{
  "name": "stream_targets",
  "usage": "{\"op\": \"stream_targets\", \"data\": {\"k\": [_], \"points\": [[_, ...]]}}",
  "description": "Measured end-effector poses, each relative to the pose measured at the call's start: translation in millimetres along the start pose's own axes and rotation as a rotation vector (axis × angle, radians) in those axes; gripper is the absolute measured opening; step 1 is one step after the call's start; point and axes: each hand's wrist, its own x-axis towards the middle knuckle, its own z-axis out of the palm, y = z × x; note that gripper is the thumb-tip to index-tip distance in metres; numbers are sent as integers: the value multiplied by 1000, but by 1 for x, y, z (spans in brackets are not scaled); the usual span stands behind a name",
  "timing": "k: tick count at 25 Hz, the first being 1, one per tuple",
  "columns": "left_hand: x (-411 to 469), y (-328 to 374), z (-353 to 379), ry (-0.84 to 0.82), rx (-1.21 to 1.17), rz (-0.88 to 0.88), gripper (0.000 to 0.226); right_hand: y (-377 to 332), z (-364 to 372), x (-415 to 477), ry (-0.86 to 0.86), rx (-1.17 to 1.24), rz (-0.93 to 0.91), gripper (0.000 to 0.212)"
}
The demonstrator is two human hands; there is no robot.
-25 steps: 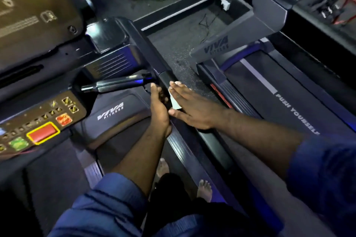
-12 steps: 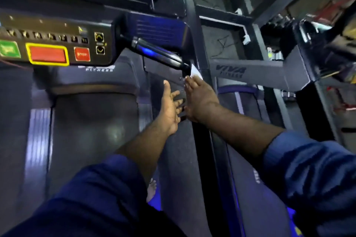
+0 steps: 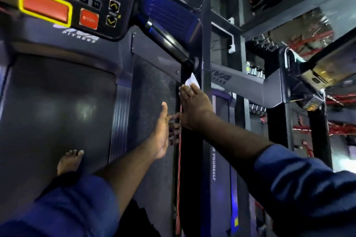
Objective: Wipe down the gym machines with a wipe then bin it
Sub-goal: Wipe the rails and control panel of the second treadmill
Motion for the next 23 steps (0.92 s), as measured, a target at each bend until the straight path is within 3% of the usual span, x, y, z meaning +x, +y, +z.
{"op": "stream_targets", "data": {"k": [4,8,10,15,20,23], "points": [[-20,0,-11,-41,21,-7,92,-28,24,-52,-49,-44,-225,86],[-18,-17,-16,-31,29,8,94,8,5,-26,49,-27,-30,86],[-17,-34,-12,-7,14,25,93,-6,4,-13,30,-94,31,89],[-33,-74,1,24,-37,57,99,-59,42,-86,-42,-122,-215,92],[-30,-107,4,-24,-73,60,86,-30,33,-63,70,-84,-27,97],[-34,-132,-5,-11,-80,32,94,-73,47,-80,-3,-141,-126,93]]}}
